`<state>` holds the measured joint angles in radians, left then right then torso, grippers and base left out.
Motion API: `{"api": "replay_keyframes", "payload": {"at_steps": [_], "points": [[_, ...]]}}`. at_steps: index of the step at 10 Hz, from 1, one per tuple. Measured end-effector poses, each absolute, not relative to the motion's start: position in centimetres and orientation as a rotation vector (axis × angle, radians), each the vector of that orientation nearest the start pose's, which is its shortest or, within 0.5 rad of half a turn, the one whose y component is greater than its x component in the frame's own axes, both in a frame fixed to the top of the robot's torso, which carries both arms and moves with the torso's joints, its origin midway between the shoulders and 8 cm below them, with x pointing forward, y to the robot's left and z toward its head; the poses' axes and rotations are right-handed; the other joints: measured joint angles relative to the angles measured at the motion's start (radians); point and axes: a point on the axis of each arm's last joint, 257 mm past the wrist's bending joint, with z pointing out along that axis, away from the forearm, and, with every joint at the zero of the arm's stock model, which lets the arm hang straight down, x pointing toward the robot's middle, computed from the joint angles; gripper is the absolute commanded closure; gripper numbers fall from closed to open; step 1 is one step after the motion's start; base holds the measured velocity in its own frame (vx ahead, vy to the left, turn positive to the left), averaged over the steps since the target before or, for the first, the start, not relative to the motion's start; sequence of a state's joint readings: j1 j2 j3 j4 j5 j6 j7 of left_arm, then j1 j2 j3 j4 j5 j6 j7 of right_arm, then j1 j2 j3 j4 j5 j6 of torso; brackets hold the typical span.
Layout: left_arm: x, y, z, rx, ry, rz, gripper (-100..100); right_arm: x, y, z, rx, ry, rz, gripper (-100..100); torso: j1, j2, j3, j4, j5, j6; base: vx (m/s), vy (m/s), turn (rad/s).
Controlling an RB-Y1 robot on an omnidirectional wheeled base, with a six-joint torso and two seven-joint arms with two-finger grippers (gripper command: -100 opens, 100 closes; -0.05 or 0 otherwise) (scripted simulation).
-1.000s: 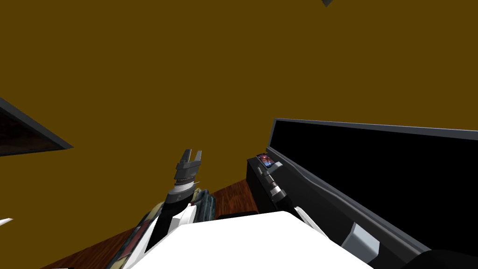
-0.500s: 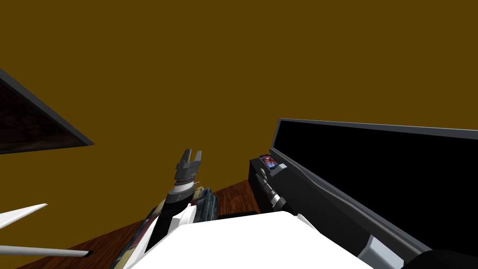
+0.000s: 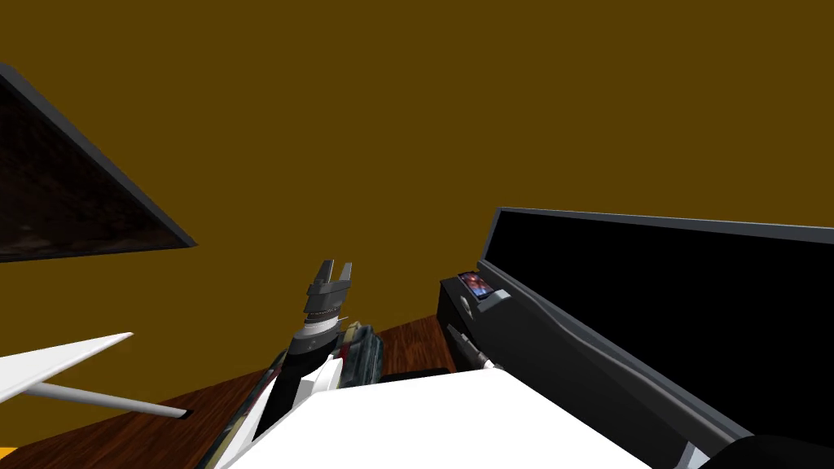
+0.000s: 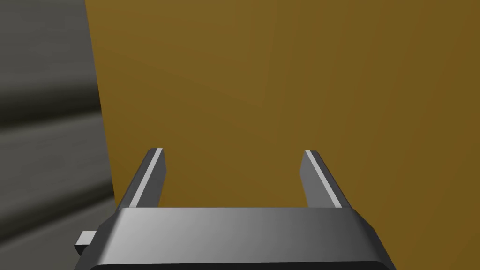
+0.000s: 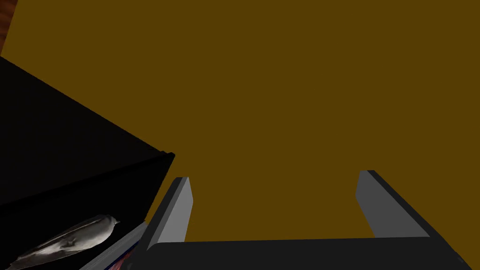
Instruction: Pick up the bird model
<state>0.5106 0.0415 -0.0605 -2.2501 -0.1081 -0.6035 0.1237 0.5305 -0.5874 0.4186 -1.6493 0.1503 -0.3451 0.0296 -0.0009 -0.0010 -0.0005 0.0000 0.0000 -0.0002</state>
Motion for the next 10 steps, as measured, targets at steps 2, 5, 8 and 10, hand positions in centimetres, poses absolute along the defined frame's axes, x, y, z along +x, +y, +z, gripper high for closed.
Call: {"api": "replay_keyframes", "payload": {"at_steps": [2,5,8,10], "points": [[33.6,23.9,2.4,-0.561,0.647,-1.431,0,26.9,-21.4,-42.6,0.653,2.028,0.987,-100,-0.001,-0.001,0.000,0.000,0.000,0.000,0.034,-0.022,0.121],[33.6,23.9,2.4,-0.561,0.647,-1.431,0,24.0,-22.7,-45.9,0.641,2.153,0.917,-100,0.001,0.000,0.000,0.000,0.000,0.000,0.008,-0.005,0.042],[33.6,23.9,2.4,-0.561,0.647,-1.431,0,23.9,-22.7,-45.8,0.641,2.157,0.914,-100,0.001,0.001,0.001,0.000,0.000,0.000,-0.002,0.003,0.015],[33.6,23.9,2.4,-0.561,0.647,-1.431,0,23.9,-22.7,-45.8,0.641,2.157,0.914,-100,0.001,0.001,0.001,0.000,0.000,0.000,-0.007,0.006,-0.005]]}}
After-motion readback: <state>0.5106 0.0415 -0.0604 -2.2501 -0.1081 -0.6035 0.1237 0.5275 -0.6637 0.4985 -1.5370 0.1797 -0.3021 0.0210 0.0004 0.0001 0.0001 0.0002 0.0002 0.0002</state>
